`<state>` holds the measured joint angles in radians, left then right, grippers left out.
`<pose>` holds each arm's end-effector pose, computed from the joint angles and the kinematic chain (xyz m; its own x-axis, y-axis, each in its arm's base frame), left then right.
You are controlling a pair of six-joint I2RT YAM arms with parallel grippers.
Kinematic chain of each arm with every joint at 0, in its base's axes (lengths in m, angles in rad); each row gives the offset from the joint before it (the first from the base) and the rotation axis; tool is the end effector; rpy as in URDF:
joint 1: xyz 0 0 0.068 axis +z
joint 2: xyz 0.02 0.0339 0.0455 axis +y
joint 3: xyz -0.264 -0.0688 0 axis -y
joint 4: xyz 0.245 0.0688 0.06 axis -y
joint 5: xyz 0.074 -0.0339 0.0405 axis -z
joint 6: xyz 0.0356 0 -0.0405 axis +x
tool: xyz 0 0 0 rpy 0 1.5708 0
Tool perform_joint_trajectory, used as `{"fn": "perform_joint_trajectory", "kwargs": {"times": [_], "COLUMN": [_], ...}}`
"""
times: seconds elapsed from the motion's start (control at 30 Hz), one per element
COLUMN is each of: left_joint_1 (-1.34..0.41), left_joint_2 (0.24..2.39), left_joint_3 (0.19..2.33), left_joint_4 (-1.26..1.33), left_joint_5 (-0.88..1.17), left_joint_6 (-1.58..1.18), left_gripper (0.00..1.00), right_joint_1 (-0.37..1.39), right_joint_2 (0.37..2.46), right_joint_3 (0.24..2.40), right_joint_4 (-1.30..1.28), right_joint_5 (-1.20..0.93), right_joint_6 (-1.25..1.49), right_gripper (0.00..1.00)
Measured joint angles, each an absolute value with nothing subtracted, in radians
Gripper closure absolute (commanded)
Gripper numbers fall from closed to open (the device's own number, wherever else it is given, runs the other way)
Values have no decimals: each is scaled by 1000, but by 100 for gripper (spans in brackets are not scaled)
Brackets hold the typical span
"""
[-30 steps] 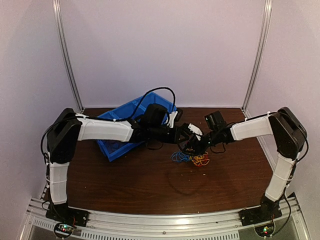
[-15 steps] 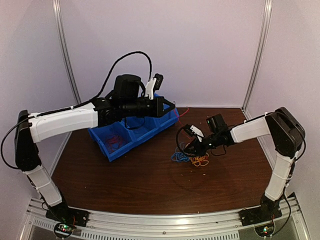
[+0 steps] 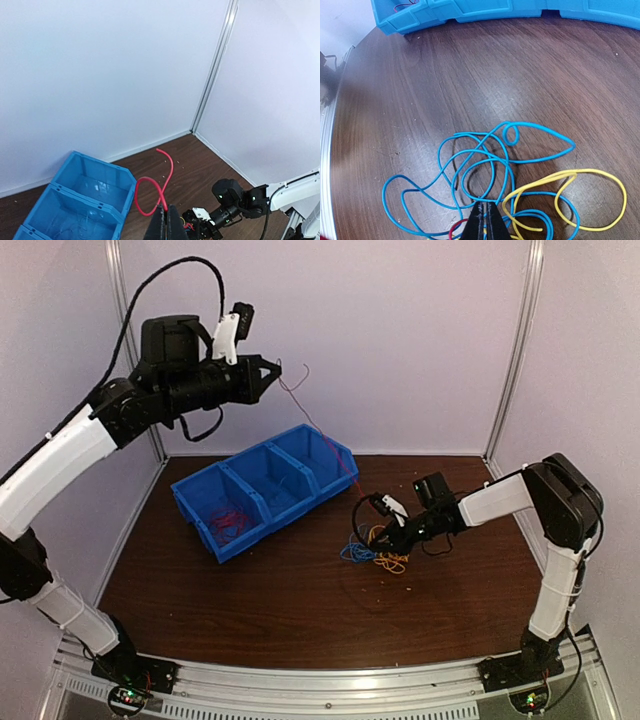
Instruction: Untangle the cables
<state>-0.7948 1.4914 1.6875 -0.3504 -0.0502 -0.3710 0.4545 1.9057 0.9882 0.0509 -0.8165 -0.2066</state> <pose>0.2366 -0.2385 0.4664 -0.3462 -0.1642 -0.9237 0.5929 0.7247 -0.3511 0.3184 0.1844 0.1298 -0.5216 -0.4112 -0.7476 -0.8496 0.3308 0.4108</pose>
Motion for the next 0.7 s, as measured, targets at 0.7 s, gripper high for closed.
{"fn": "perform_joint_trajectory", "kwargs": {"times": [0.7], "left_joint_1": [-793], "left_joint_2": [1297], "left_joint_3": [1936], "left_joint_4": [-508], "left_joint_5": [-318], "left_joint_6": [-175], "left_gripper": [100], "right_joint_1": [454], "right_joint_2": [1929], "right_joint_3": [998], "right_joint_4": [62], "right_joint_5": [-848], "right_joint_6": [-200], "right_gripper": [91]}}
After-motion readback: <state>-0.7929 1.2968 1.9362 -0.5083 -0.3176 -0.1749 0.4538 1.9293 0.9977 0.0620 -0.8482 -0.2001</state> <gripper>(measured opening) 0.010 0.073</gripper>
